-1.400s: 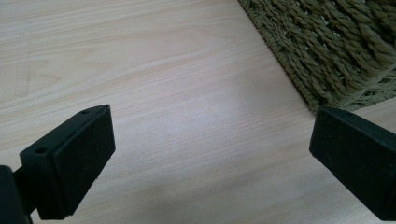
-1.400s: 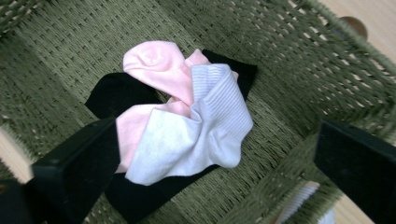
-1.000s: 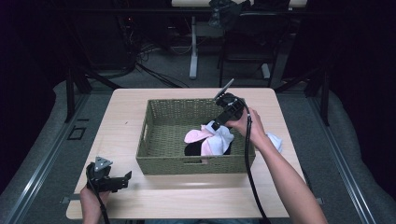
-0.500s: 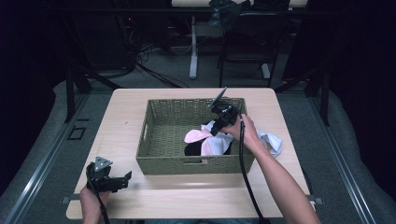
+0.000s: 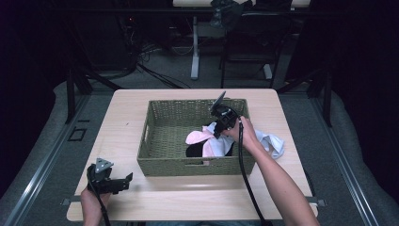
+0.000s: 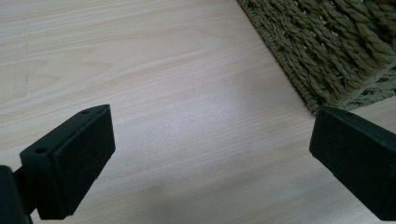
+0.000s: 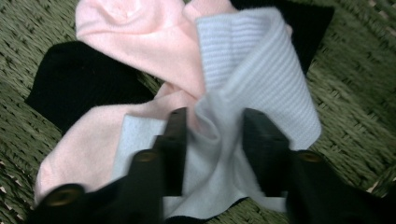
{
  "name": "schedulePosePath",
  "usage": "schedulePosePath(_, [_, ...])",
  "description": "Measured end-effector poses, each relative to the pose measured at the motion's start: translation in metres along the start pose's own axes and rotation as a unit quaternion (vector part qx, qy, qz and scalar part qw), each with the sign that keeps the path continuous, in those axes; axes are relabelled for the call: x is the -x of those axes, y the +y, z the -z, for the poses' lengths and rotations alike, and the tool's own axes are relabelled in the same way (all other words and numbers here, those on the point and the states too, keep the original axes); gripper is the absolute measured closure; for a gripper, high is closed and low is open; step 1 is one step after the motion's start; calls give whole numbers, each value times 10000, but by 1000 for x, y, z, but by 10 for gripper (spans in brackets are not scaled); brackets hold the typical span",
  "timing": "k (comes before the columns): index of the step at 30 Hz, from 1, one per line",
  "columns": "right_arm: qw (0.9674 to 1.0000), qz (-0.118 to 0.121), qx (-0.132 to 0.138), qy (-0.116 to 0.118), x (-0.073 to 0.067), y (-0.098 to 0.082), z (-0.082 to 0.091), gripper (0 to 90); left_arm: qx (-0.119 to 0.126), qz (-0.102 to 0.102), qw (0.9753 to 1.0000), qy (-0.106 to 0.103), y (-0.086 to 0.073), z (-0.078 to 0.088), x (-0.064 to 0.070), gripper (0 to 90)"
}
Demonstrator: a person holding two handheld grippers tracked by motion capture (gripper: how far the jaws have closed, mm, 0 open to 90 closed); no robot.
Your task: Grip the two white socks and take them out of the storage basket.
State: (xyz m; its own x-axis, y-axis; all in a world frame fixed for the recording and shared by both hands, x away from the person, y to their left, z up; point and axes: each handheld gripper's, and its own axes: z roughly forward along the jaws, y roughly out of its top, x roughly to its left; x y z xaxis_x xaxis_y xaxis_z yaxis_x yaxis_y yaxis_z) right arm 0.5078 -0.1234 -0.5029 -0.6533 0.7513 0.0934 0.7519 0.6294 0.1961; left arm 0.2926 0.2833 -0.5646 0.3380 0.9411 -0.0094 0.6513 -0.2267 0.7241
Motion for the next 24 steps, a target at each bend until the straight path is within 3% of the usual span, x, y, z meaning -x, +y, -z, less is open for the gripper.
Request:
schedulePosePath(3, [9999,-25,-141,67,1,0,-2,793,-12,-4,10000,4,0,0,0,3])
schedulePosePath(4, [9999,-100,-52,100,0,-1,-3,832,-17,-5,10000,-2,0,0,0,3])
schedulePosePath(8, [9998,-19,-135,122,0,-2,6,849,-18,-7,10000,-3,0,0,0,3])
schedulePosePath(12, [9999,6,132,87,-1,-5,22,851,-42,-24,10000,2,1,0,0,3])
schedulePosePath(24, [9982,310,491,-136,-8,-10,82,852,-59,-14,10000,32,2,-2,0,3])
